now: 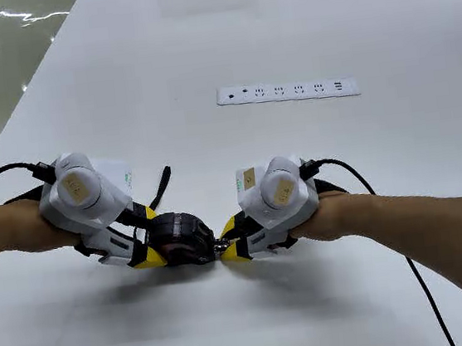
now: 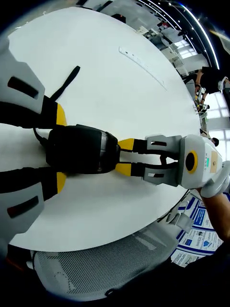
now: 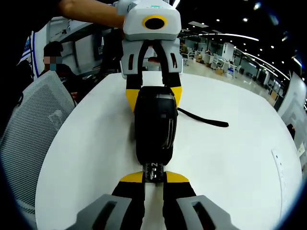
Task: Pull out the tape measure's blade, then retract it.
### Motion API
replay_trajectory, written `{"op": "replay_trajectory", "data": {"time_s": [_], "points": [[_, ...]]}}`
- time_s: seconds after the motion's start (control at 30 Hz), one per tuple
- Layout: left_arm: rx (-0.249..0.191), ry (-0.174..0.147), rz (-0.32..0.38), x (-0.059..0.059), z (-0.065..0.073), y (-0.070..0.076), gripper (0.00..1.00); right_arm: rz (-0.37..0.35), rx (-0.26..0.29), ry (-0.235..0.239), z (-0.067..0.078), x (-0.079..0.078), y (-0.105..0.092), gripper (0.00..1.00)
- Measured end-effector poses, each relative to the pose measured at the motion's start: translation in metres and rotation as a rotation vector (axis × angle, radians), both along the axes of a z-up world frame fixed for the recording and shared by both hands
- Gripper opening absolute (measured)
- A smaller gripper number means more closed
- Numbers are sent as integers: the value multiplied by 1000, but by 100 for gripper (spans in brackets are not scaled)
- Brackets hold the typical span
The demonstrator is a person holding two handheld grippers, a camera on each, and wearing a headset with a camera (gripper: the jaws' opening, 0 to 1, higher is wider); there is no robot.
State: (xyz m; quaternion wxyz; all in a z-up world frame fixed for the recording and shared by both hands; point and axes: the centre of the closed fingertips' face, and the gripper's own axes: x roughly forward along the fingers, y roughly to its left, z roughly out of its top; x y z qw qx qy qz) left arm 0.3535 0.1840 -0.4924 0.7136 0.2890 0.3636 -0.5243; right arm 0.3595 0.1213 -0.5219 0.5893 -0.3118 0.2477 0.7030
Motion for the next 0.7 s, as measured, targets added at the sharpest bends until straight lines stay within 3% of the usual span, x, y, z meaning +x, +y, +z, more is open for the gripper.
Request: {"op": "replay_trajectory", "data": {"time_s": [0.7], "points": [[-3,1,-2,-1,1,-1,25,-19,-13,14,1,1,-14,10]]}}
